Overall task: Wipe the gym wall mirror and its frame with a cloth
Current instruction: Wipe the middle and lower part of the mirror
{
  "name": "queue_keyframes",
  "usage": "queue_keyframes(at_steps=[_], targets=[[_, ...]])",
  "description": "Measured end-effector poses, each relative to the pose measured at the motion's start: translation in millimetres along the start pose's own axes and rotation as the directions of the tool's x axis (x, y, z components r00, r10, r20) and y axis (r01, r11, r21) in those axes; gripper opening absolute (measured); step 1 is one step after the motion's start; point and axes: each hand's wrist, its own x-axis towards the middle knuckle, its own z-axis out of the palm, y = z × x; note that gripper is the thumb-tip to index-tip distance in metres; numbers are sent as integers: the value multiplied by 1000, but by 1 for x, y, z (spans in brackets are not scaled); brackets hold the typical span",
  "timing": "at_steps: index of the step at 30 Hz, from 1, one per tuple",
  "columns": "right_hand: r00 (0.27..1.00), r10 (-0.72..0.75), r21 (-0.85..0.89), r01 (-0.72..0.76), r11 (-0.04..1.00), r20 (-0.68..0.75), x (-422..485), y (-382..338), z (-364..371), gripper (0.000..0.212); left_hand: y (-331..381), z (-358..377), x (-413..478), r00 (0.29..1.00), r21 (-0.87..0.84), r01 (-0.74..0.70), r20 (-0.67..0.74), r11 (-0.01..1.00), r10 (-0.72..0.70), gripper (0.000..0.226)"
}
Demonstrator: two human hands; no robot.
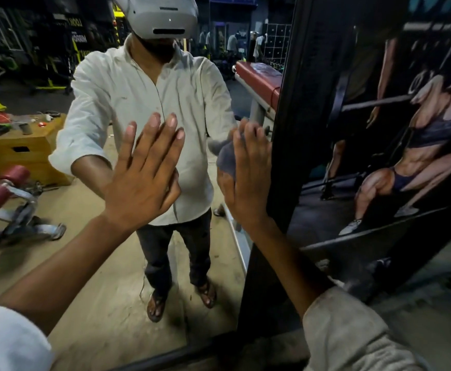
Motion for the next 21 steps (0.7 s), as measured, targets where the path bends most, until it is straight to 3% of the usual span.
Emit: queue_keyframes(at_steps=[4,10,13,18,21], targets=[[984,-46,-57,57,997,174,-89,14,1,72,8,12,-26,967,50,-241,97,969,236,66],[943,-82,-134,131,982,324,-137,24,-7,75,36,23,-42,990,49,-123,68,991,120,71],[954,-104,-121,142,982,282,-97,21,-11,83,37,26,-43,992,18,-107,64,994,105,73],[999,3,5,-4,1000,37,8,4,-5,82,42,27,-46,996,-33,-56,67,998,58,72],[995,-56,6,56,998,80,-7,8,0,87,49,28,-49,998,-59,-7,62,998,10,72]])
